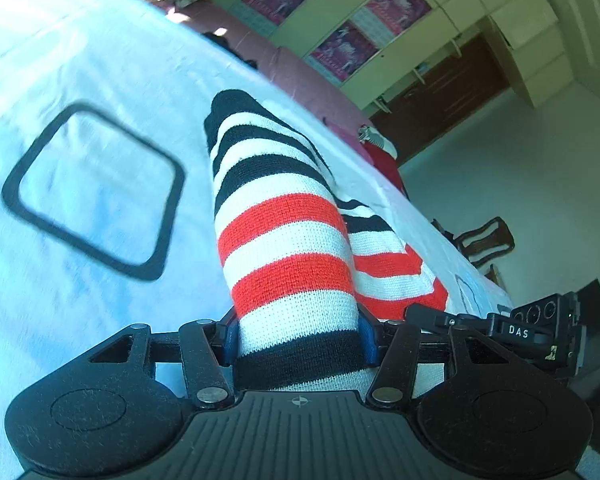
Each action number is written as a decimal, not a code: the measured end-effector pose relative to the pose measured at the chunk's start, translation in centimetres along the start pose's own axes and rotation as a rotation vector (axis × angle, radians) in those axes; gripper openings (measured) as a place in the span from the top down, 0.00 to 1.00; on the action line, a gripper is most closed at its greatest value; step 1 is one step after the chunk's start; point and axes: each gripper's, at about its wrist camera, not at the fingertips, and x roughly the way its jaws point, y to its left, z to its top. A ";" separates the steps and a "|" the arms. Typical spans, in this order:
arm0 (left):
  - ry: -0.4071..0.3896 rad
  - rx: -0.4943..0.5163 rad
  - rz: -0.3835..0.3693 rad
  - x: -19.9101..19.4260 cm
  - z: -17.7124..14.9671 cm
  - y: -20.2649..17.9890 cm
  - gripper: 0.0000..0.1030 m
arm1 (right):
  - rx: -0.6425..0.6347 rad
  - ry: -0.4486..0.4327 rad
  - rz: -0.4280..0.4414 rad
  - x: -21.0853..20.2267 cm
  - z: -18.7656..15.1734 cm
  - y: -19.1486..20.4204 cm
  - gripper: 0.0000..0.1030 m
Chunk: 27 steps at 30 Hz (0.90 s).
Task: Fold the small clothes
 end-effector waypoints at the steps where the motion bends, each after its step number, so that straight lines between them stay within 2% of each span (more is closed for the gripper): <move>1: -0.007 -0.037 -0.034 0.3 -0.7 1.2 0.46 | 0.014 0.011 -0.016 0.6 -0.3 -0.6 0.60; 4: -0.039 -0.082 -0.087 0.6 -1.6 2.1 0.44 | 0.105 0.009 0.044 0.4 -0.6 -2.2 0.61; 7: -0.037 -0.072 -0.063 0.7 -1.9 1.5 0.42 | 0.052 0.021 -0.002 -0.1 -0.5 -1.2 0.59; 10: -0.059 -0.036 -0.005 -1.0 -2.2 0.1 0.38 | 0.004 -0.013 -0.072 -2.3 -0.3 0.0 0.51; 11: -0.071 -0.012 0.017 -1.8 -2.4 -0.5 0.31 | -0.031 -0.033 -0.094 -3.3 -0.4 0.5 0.48; 14: -0.080 0.057 0.085 -3.8 -3.5 -1.9 0.28 | -0.069 -0.036 -0.049 -5.6 -1.1 2.1 0.48; 17: -0.070 0.124 0.142 -4.6 -5.1 -2.5 0.28 | -0.147 0.017 -0.058 -5.6 -2.9 3.9 0.49; 18: -0.065 0.149 0.180 -4.3 -5.5 -2.7 0.28 | -0.184 0.033 -0.088 -5.2 -3.6 4.3 0.50; 20: -0.056 0.182 0.250 -4.2 -6.6 -2.4 0.28 | -0.241 0.041 -0.221 -4.1 -4.5 4.5 0.52; 21: -0.065 0.201 0.262 -4.2 -7.2 -2.1 0.28 | -0.218 0.059 -0.245 -3.6 -4.8 3.7 0.51; 23: -0.088 0.220 0.279 -4.1 -7.5 -2.3 0.27 | -0.156 0.044 -0.221 -3.6 -5.1 2.7 0.51; 25: -0.099 0.234 0.302 -4.6 -7.9 -2.8 0.26 | -0.151 0.025 -0.231 -4.0 -5.4 3.0 0.51; 27: -0.107 0.276 0.356 -4.6 -8.3 -3.7 0.17 | -0.168 0.004 -0.252 -4.9 -6.0 4.0 0.50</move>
